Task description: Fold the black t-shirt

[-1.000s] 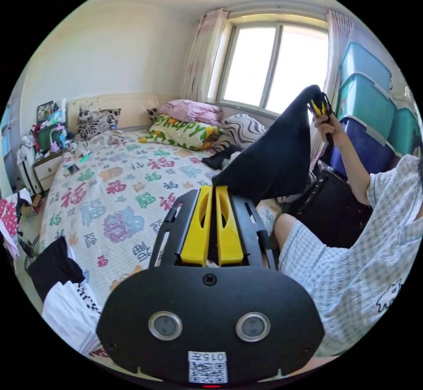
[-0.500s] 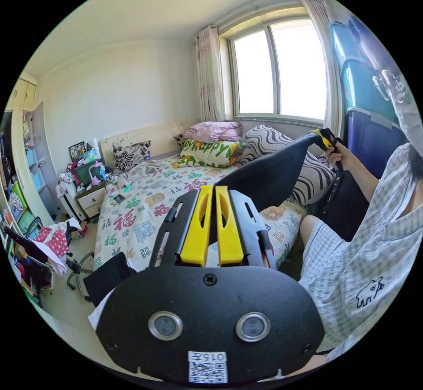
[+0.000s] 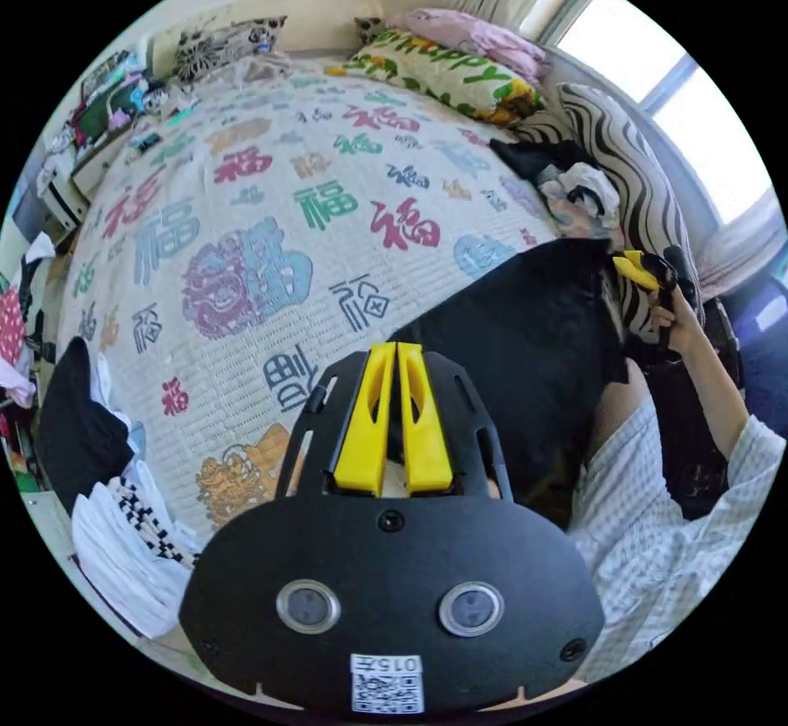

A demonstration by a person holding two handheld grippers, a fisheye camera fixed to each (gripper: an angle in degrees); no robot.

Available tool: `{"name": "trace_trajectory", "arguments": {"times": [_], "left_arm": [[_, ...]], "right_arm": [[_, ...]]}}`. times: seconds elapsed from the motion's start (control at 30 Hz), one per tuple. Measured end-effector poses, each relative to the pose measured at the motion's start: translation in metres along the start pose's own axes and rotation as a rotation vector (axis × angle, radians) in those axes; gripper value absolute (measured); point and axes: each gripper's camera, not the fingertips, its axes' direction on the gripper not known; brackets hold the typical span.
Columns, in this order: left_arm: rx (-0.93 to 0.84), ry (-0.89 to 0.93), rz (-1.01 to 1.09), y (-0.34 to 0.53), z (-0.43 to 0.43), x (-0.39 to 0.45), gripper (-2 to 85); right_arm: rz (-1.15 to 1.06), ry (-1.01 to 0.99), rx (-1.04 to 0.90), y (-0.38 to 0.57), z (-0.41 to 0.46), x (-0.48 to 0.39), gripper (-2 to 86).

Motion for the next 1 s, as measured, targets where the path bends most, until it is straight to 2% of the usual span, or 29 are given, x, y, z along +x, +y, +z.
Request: {"name": "trace_trajectory", "arguments": {"times": [0.03,0.1,0.17,0.23,0.33,0.43,0.57,0.67,0.77,0.9,1.0], "left_arm": [[-0.058,0.054,-0.019,-0.004,0.020,-0.011,-0.7],[-0.038,0.172,0.012,0.003,0.028,-0.013,-0.8],[0.002,0.269,0.090,0.028,0.031,0.002,-0.8],[-0.008,0.300,0.163,0.048,0.037,0.022,-0.8],[-0.058,0.222,0.237,0.074,0.058,0.057,-0.8],[-0.092,0.154,0.300,0.084,0.083,0.084,-0.5],[-0.159,0.036,0.418,0.080,0.118,0.114,2.1],[-0.224,-0.088,0.501,0.074,0.147,0.123,4.4],[-0.256,-0.169,0.548,0.069,0.163,0.120,2.8],[-0.264,-0.119,0.501,0.056,0.154,0.099,1.4],[-0.185,-0.050,0.405,0.030,0.109,0.067,0.9]], "right_arm": [[-0.002,-0.004,-0.036,-0.002,0.010,0.010,7.4],[-0.108,-0.035,-0.122,0.005,0.020,0.005,7.5],[-0.256,0.010,-0.289,0.019,0.033,-0.011,7.7],[-0.462,0.159,-0.521,0.054,0.056,-0.033,7.8],[-0.698,0.364,-0.803,0.103,0.097,-0.048,7.8],[-0.867,0.493,-0.948,0.137,0.129,-0.047,10.0],[-0.916,0.607,-1.039,0.153,0.150,-0.031,8.9],[-0.979,0.685,-1.016,0.158,0.153,-0.028,3.5],[-0.996,0.708,-1.055,0.157,0.152,-0.031,1.5],[-0.968,0.688,-1.017,0.143,0.133,-0.043,0.4],[-0.936,0.685,-0.907,0.110,0.106,-0.070,0.2]]}}
